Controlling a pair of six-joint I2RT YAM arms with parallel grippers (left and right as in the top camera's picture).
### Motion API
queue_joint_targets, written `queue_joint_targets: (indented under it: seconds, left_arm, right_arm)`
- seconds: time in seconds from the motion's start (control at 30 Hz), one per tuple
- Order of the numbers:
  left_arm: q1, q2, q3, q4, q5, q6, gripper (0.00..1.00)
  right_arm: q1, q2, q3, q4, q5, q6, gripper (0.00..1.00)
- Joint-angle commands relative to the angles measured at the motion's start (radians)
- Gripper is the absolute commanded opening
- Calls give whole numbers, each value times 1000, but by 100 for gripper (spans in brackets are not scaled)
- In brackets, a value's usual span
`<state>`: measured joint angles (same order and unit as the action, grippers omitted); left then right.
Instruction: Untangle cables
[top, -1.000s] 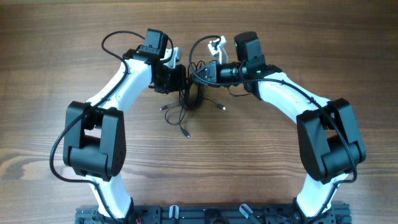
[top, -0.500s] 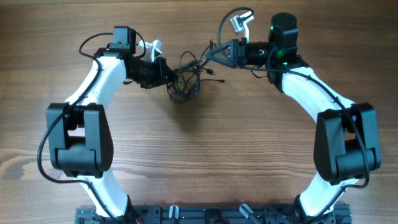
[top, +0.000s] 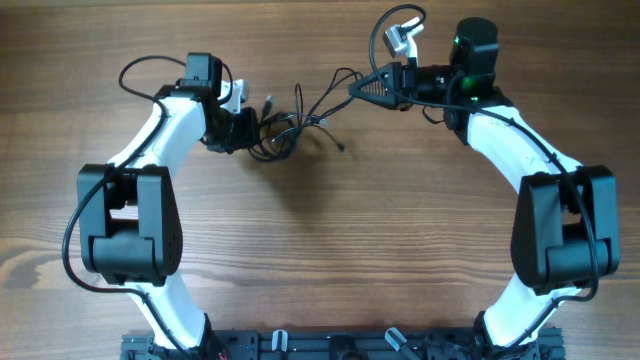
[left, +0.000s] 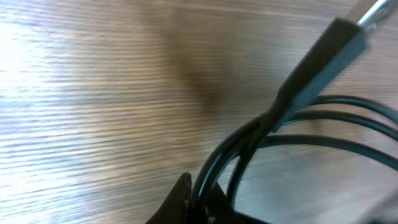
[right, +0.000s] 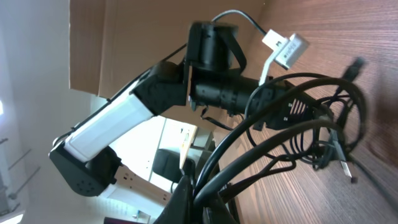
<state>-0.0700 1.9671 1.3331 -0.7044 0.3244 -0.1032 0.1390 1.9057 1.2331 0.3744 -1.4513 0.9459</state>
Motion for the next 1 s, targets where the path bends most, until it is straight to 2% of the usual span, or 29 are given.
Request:
queue_joint_targets:
  seconds: [0.0, 0.1, 0.17, 0.27, 0.33, 0.53, 0.63, 0.67, 0.7, 0.77, 0.9, 0.97]
  left_arm:
    - [7, 14, -56, 31, -166, -43, 9]
    - [8, 14, -77, 43, -277, -95, 11]
    - [14, 14, -77, 43, -343, -153, 8]
    - [54, 14, -77, 43, -334, -201, 4]
    - [113, 14, -76, 43, -269, -201, 4]
    - [329, 13, -70, 67, 190, -187, 4]
    - [457, 13, -70, 135, 692, -129, 4]
    - [492, 13, -70, 163, 818, -129, 5]
    - [520, 13, -70, 177, 883, -129, 9]
    - [555, 13, -70, 176, 891, -129, 9]
    - [584, 13, -70, 143, 732, -132, 6]
    - [583, 13, -70, 120, 620, -161, 4]
  right_arm:
    - [-31, -39, 16, 6, -48, 0, 4]
    - [-56, -39, 16, 6, -70, 0, 4]
    - [-77, -39, 16, 5, -82, -1, 4]
    - [-119, -39, 16, -24, -67, -5, 4]
    - [-156, -39, 16, -108, -1, -56, 4]
    - [-234, -39, 16, -439, 125, -326, 4]
    - [-277, -39, 16, -656, 286, -486, 4]
    - [-291, -39, 16, -735, 372, -544, 4]
    - [-298, -39, 16, -778, 430, -573, 4]
    - [-306, -39, 16, -853, 563, -622, 4]
    - [-307, -39, 16, -966, 872, -669, 4]
    - [-307, -39, 16, -984, 959, -684, 4]
